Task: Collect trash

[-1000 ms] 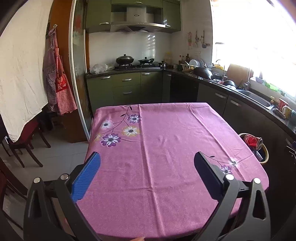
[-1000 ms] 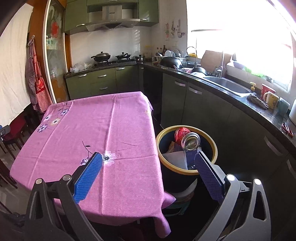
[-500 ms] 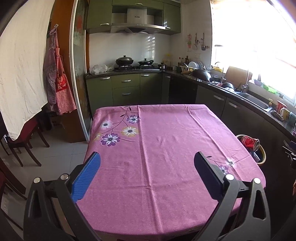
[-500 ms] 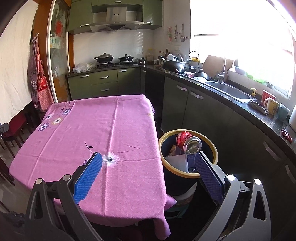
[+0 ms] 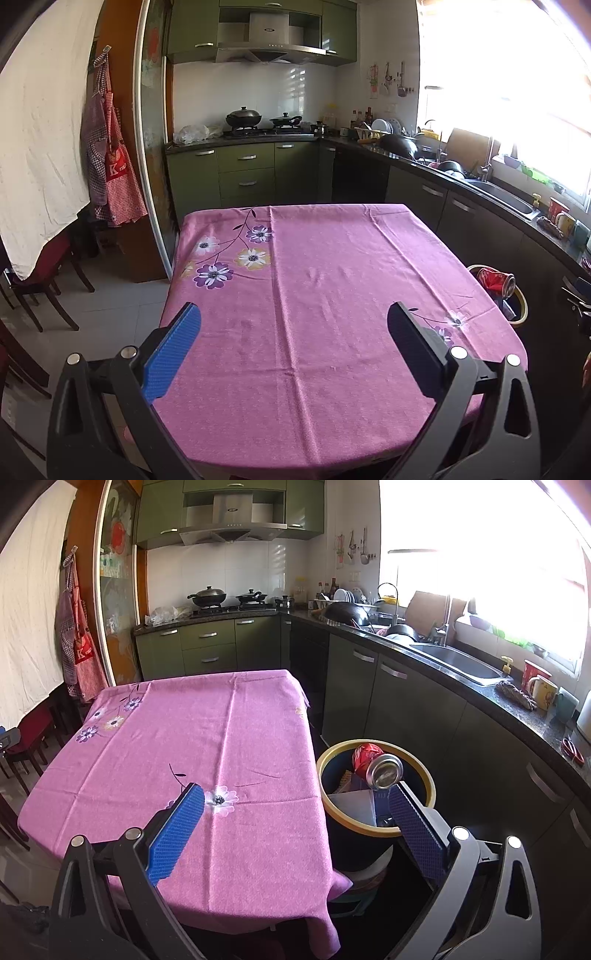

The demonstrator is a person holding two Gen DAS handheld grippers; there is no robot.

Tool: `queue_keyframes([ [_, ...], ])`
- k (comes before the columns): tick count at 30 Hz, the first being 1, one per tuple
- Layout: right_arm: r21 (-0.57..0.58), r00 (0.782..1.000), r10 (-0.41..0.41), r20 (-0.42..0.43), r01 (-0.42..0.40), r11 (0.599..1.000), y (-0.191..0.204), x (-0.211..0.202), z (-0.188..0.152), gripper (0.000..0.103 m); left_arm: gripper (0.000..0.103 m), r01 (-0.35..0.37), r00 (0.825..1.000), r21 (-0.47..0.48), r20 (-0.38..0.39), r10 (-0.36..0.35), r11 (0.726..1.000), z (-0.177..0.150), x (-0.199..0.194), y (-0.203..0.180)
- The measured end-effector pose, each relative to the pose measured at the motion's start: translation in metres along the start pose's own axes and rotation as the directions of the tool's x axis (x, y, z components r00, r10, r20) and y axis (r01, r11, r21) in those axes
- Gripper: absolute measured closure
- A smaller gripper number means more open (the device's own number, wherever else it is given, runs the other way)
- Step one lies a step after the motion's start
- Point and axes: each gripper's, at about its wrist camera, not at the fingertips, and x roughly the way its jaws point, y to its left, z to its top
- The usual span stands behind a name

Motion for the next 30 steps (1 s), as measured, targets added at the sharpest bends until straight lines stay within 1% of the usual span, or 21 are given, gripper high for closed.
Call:
queue_keyframes([
  [30,-0.005,1.000,0.000,0.001,0.000,1.000,-0.0035,0.0025,0.0005,0.005,0.007,0.007,1.000,0.010,-0.007,-0.007,1.000,0.0006,0.0014,-0.0052],
])
